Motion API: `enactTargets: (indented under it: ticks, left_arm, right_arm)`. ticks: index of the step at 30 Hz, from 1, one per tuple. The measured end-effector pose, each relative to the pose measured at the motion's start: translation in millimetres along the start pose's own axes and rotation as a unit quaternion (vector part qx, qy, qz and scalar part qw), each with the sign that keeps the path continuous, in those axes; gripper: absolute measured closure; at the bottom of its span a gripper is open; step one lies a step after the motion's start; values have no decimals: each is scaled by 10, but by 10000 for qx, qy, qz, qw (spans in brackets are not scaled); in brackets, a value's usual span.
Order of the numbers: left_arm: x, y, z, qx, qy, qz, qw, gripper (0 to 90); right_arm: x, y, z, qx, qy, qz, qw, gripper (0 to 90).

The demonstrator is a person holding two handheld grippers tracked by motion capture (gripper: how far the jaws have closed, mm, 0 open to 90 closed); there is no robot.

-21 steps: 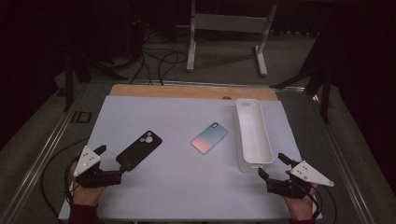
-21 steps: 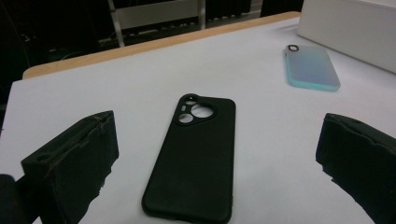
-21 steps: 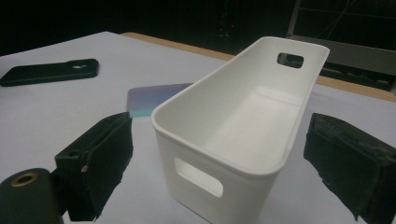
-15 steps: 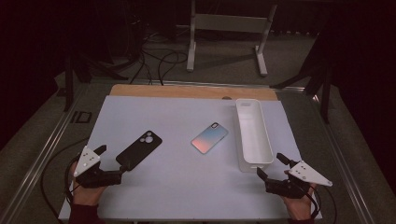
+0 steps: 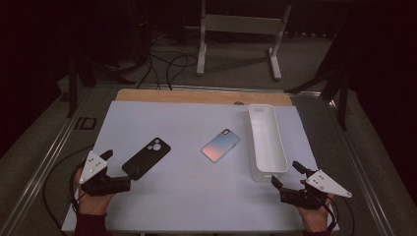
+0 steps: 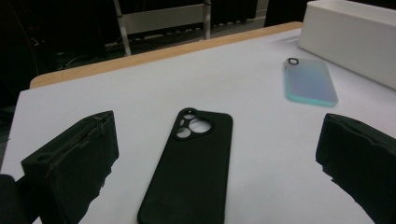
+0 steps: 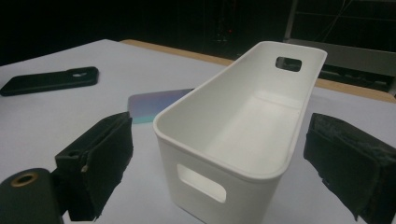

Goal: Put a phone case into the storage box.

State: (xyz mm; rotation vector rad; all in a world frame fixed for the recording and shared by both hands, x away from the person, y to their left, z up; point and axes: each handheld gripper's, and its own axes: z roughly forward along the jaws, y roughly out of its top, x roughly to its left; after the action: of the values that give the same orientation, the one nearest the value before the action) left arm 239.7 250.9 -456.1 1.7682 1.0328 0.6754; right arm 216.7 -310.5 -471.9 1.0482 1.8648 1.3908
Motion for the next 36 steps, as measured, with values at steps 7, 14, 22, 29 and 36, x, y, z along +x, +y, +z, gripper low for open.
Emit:
enactTargets:
  ticks: [7, 14, 22, 29, 36]
  left_arm:
    - [-79, 204, 77, -14, -96, 51, 9999, 0]
    - [-152, 291, 245, 109, -223, 38, 9997, 0]
    - [-288, 472, 447, 163, -386, 254, 9988, 0]
    - [-375, 615, 592, 153, -513, 364, 9979, 0]
    - [-495, 723, 807, 226, -646, 488, 9965, 0]
  right_arm:
    - [-7, -11, 12, 52, -45, -35, 10000, 76]
    - [6, 0, 14, 43, -26, -60, 10000, 75]
    - [8, -2, 22, 46, -24, -49, 10000, 76]
    - [2, 1, 14, 41, -53, -61, 10000, 76]
    - [7, 2, 15, 47, -59, -62, 10000, 76]
